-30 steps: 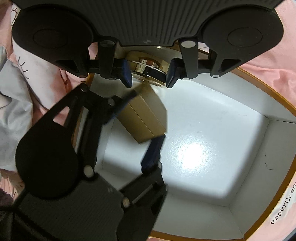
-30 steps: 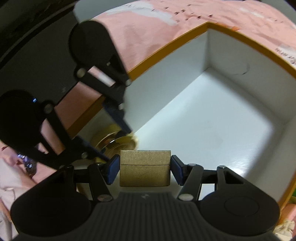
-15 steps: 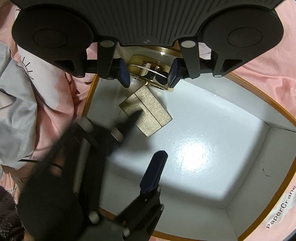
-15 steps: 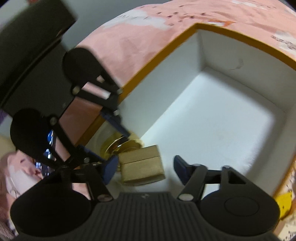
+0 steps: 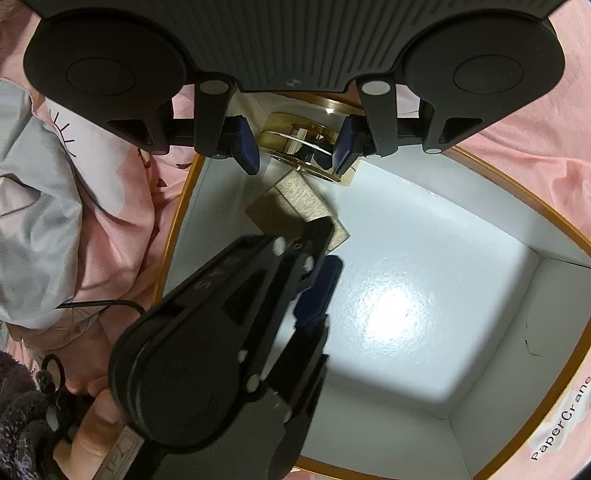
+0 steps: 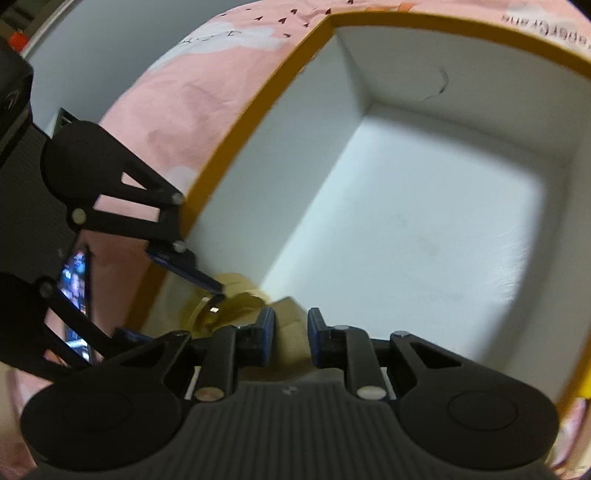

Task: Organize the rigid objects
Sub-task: 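Lower the gold cube into the orange box and open the right tool, then withdraw both tools from the orange box back toward the pile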

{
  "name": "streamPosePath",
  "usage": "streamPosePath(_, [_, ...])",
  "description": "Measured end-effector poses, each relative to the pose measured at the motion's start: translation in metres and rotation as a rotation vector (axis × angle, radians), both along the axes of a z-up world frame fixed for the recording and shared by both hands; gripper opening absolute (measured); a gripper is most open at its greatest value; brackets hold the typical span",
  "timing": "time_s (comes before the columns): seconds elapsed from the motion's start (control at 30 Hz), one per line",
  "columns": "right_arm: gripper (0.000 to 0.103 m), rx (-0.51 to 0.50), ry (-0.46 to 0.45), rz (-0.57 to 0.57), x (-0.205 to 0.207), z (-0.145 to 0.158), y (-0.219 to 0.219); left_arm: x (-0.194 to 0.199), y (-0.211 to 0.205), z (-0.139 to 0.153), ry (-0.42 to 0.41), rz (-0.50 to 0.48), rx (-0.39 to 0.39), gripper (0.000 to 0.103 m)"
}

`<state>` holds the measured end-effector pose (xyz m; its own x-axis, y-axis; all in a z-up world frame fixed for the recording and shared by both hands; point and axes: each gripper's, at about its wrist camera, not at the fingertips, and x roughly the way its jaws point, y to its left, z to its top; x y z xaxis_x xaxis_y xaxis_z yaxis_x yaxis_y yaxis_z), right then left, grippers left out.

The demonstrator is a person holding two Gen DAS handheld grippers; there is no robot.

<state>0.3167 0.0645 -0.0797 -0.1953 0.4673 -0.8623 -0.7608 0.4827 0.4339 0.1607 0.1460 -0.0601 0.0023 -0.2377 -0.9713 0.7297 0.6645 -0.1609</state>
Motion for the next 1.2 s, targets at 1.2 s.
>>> streamPosePath(1.2, [0.051, -0.172, 0.140, -0.087, -0.006, -0.001, -0.019, -0.006, 0.010, 0.011, -0.035, 0.024, -0.031, 0.055])
